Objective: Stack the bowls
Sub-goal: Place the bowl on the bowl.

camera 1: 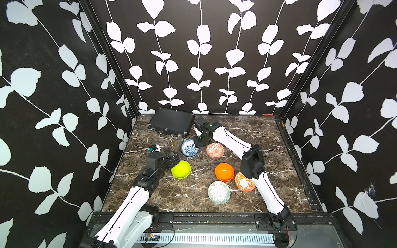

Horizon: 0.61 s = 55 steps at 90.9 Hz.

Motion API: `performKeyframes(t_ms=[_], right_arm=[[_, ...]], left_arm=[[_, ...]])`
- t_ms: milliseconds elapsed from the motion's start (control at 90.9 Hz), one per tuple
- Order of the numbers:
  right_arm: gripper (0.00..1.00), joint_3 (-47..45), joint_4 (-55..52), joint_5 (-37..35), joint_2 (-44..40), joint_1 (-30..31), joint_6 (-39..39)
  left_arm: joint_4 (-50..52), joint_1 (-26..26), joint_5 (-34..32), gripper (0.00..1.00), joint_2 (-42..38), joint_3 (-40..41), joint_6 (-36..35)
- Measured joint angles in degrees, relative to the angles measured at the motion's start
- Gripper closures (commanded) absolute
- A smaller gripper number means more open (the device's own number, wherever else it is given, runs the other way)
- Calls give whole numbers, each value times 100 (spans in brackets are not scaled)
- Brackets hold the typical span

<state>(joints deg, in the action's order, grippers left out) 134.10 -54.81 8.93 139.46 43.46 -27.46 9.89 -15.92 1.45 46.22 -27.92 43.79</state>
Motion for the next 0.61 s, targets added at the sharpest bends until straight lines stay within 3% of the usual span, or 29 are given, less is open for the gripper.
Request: performKeyframes(t_ms=[242,462,605], right_arm=[[92,0,4,-61,0,20,0],[72,0,39,-57,0,24,-46],[71,0,52,-61,0,39,-68]], left_arm=[[0,0,0,1,0,0,2],[0,0,2,1,0,0,2],[0,2,7,1,0,0,2]])
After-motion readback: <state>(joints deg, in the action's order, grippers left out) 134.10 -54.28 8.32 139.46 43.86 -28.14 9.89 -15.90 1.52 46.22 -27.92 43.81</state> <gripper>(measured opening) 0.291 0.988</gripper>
